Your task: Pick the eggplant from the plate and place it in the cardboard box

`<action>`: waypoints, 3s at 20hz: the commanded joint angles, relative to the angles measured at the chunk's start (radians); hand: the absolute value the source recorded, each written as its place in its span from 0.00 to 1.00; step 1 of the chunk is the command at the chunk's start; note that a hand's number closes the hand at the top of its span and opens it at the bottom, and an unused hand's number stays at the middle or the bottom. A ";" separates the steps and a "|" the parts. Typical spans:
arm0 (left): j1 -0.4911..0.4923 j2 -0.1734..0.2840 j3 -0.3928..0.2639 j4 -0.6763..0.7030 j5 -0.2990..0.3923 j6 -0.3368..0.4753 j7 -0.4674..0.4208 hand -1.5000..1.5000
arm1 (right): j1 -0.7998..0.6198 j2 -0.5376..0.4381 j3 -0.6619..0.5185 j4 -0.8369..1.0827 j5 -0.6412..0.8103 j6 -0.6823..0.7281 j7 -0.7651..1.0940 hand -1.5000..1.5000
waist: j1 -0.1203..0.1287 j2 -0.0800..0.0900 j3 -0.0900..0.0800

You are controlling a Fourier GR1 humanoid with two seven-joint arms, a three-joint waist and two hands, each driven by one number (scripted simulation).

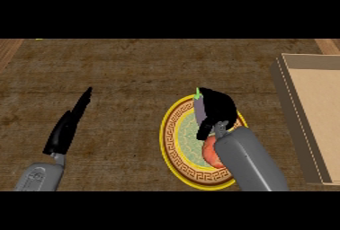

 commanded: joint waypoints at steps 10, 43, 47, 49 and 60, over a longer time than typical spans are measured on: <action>0.010 0.015 0.057 -0.017 0.003 -0.063 0.001 0.50 | -0.025 -0.003 0.081 0.131 0.257 -0.232 -0.136 1.00 | 0.002 0.000 0.000; 0.044 -0.010 0.080 -0.084 -0.028 -0.085 0.022 0.50 | 0.361 -0.531 -0.448 -1.185 0.001 0.338 -0.175 1.00 | -0.015 -0.005 0.000; 0.051 -0.026 0.089 -0.016 -0.048 -0.062 -0.037 0.50 | 0.309 -0.485 -0.569 -1.133 -0.032 0.347 -0.177 1.00 | -0.012 -0.002 -0.001; 0.036 -0.033 0.079 -0.027 -0.053 -0.070 -0.007 0.50 | 0.322 -0.554 -0.731 -1.041 -0.109 0.337 -0.311 1.00 | -0.017 -0.002 0.000; 0.045 -0.068 0.065 -0.049 -0.080 -0.062 -0.013 0.50 | 0.311 -0.678 -0.773 -0.526 0.029 0.158 -0.570 1.00 | 0.007 0.002 0.001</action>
